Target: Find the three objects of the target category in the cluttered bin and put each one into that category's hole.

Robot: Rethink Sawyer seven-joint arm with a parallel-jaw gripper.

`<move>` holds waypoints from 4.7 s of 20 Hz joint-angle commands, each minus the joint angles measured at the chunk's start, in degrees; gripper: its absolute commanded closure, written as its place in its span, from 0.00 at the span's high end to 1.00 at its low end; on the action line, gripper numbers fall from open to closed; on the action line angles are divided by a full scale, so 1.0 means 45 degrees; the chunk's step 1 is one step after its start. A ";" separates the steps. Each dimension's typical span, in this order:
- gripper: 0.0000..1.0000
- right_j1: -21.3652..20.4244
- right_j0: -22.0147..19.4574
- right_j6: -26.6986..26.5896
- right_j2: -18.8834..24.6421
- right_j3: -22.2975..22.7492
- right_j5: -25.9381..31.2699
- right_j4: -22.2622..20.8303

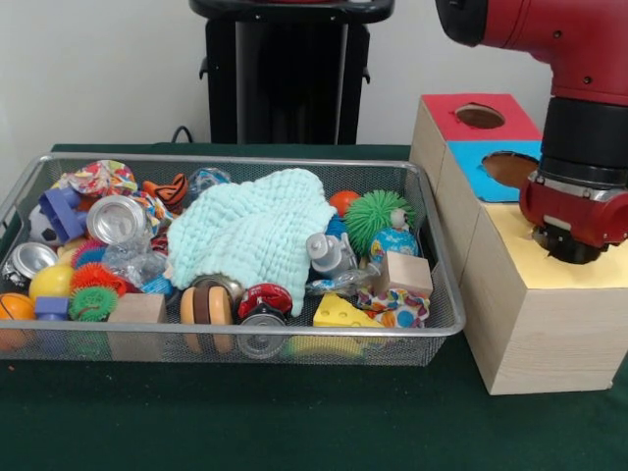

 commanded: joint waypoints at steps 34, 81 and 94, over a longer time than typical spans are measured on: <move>0.00 -0.2341 -0.0774 -0.1873 -0.0761 -0.0081 0.7755 -0.1600; 0.00 0.1064 -0.4431 -0.2934 0.1629 -0.5493 0.8885 -0.3817; 0.00 0.2076 -0.3476 -0.1111 0.1670 -0.6597 0.9247 -0.4104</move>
